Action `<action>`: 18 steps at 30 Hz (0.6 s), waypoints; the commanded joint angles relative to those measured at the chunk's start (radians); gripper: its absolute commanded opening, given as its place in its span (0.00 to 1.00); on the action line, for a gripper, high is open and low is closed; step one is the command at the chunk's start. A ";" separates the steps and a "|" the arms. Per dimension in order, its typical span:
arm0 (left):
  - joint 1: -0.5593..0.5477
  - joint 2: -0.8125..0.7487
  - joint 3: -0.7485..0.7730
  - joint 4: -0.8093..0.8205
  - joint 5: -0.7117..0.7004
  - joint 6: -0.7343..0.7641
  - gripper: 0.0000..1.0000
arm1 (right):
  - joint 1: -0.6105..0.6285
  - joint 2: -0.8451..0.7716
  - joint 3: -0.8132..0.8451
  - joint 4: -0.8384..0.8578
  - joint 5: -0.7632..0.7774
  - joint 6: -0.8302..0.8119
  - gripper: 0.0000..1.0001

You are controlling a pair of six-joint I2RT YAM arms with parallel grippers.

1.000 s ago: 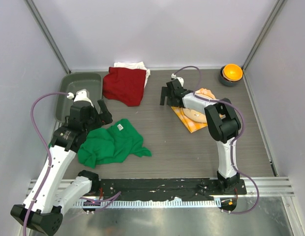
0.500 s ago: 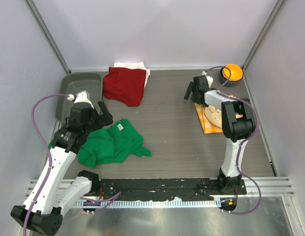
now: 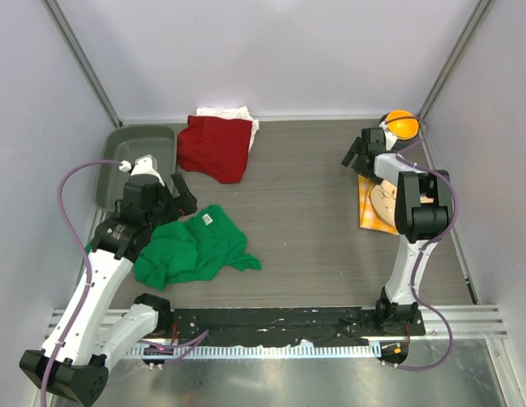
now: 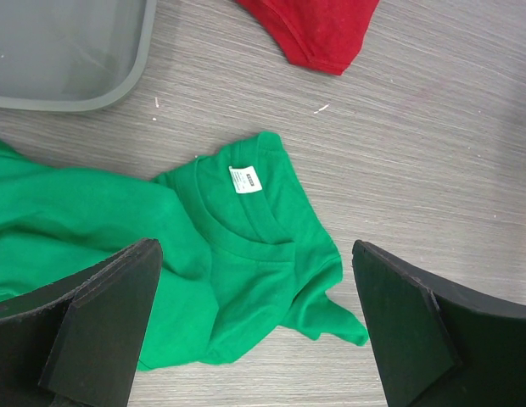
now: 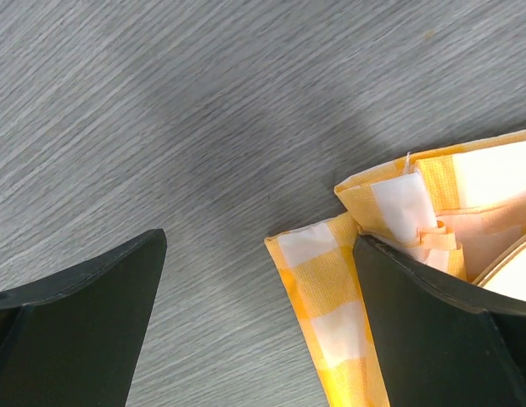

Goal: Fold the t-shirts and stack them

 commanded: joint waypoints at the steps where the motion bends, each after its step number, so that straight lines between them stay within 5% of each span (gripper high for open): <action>1: -0.001 -0.003 0.007 0.053 0.023 -0.009 1.00 | -0.009 -0.087 -0.085 -0.013 0.024 0.016 1.00; 5: -0.001 -0.023 -0.001 0.054 0.019 -0.014 1.00 | 0.033 -0.318 -0.188 0.081 -0.002 0.024 1.00; 12: -0.002 -0.023 -0.001 0.031 0.030 -0.025 1.00 | 0.161 -0.451 -0.173 -0.204 0.105 0.060 1.00; 18: -0.001 -0.043 -0.006 0.027 0.046 -0.022 1.00 | 0.169 -0.557 -0.343 -0.304 0.163 0.206 1.00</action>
